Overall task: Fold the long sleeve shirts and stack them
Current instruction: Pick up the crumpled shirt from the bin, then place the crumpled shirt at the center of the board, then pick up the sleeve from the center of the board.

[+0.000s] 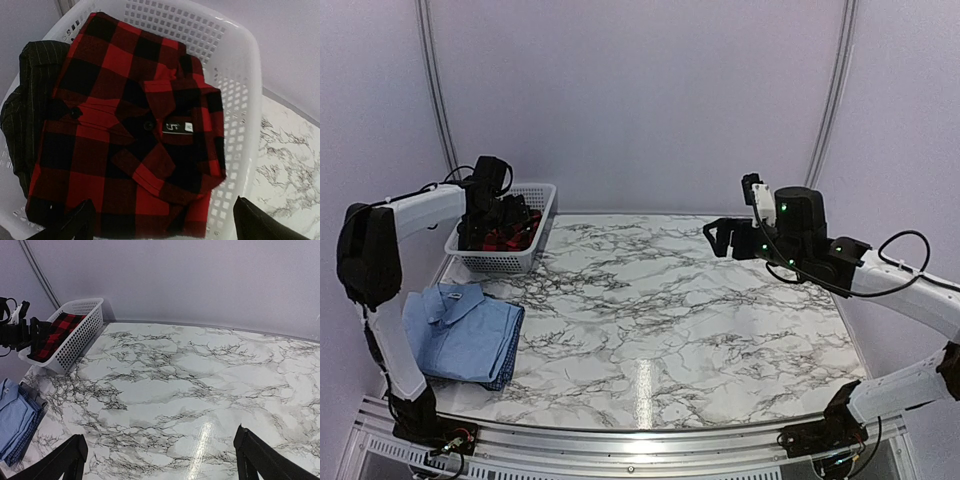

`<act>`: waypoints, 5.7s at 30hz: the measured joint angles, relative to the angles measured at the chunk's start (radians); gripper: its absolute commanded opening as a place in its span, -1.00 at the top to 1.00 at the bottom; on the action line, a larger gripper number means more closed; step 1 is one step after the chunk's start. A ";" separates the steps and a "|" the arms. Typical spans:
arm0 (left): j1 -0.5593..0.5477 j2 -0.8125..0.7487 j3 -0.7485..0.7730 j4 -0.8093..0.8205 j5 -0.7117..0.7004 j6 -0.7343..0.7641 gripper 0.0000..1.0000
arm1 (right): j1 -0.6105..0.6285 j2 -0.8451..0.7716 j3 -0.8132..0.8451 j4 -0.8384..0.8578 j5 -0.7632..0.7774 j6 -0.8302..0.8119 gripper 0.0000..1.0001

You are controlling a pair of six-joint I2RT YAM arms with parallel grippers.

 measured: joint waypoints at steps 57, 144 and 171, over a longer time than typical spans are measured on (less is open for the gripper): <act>-0.320 -0.108 0.409 0.021 0.045 0.224 1.00 | 0.000 -0.034 -0.024 -0.002 -0.014 -0.007 -0.97; -0.846 -0.279 -0.428 -0.013 0.013 -0.145 0.78 | 0.438 0.295 -0.193 -0.257 0.041 0.238 -0.38; -0.908 0.011 -0.342 -0.018 0.192 -0.092 0.56 | 0.439 0.242 -0.258 -0.263 0.030 0.398 -0.11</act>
